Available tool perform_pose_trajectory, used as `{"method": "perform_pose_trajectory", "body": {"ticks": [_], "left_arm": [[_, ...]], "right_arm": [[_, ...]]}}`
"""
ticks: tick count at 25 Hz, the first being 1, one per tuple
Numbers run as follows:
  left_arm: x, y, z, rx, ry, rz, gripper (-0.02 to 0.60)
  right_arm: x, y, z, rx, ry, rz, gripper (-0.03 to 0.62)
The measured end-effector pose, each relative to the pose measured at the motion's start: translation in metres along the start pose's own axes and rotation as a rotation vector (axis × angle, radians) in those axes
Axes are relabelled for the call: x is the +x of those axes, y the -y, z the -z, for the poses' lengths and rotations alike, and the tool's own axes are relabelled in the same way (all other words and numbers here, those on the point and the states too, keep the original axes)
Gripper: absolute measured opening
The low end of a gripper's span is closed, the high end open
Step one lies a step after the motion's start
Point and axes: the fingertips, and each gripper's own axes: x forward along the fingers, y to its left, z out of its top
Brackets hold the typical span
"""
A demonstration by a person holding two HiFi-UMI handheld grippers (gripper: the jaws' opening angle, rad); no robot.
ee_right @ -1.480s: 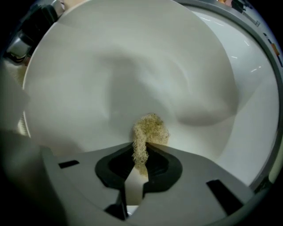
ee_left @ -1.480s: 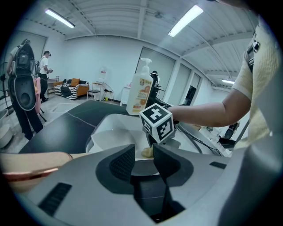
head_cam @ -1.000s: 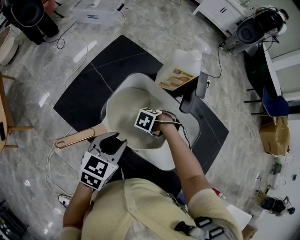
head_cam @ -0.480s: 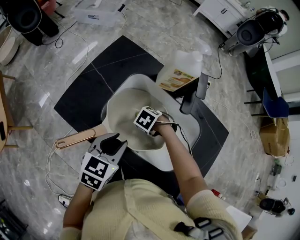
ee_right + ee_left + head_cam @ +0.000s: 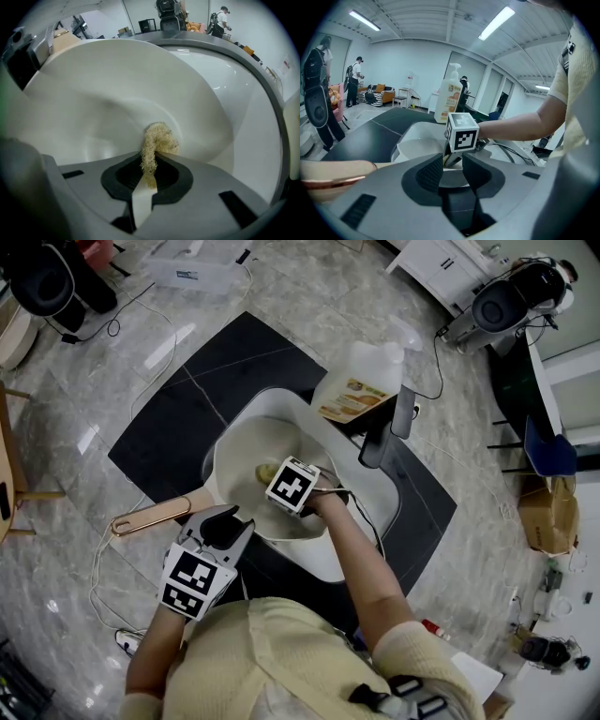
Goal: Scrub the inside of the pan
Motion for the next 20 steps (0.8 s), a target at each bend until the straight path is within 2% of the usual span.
{"method": "perform_pose_trajectory", "body": {"ticks": [7, 11, 20], "left_arm": [[0.000, 0.000, 0.001, 0.005, 0.000, 0.002, 0.132], [0.000, 0.000, 0.001, 0.010, 0.005, 0.002, 0.132], [-0.001, 0.001, 0.001, -0.013, 0.021, 0.008, 0.132]], "right_arm": [[-0.009, -0.026, -0.007, -0.066, 0.003, -0.059, 0.055], [-0.015, -0.041, -0.019, -0.115, 0.055, -0.091, 0.055], [-0.024, -0.061, -0.021, -0.092, 0.078, -0.170, 0.055]]}}
